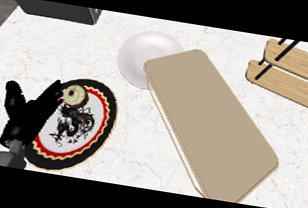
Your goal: Pick the eggplant from the tray and place it in the tiered shelf
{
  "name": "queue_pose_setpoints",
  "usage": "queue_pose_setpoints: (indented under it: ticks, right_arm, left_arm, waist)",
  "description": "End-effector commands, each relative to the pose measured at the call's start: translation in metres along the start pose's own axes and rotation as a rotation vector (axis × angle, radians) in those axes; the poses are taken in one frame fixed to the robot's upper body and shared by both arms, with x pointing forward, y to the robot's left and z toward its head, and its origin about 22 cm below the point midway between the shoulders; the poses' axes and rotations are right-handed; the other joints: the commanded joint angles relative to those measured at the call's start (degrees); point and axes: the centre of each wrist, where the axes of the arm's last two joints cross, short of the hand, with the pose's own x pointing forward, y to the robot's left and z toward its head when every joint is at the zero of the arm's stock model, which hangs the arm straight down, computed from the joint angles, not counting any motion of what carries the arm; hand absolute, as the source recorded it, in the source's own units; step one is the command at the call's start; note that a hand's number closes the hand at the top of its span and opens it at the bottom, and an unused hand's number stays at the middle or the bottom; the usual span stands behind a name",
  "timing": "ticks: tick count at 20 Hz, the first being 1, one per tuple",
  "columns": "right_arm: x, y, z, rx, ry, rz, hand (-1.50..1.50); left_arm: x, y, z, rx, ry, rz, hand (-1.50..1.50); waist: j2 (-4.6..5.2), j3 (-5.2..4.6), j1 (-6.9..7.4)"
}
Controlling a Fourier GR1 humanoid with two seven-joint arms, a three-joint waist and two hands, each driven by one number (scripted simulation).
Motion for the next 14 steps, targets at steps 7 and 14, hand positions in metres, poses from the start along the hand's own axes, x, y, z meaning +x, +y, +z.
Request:
queue_pose_setpoints:
  ticks: [7, 14]
  right_arm:
    - [-0.031, 0.009, -0.046, 0.084, -0.032, 0.094, 1.5]
    - [-0.048, 0.048, -0.069, 0.052, -0.036, 0.102, 1.5]
  left_arm:
    - [0.008, -0.02, -0.005, 0.0, 0.0, 0.002, 0.0]
    - [0.019, -0.014, -0.004, -0.006, -0.002, -0.001, 0.0]
  waist:
    - [0.05, 0.01, 0.0]
    - [0.14, 0.03, 0.51]
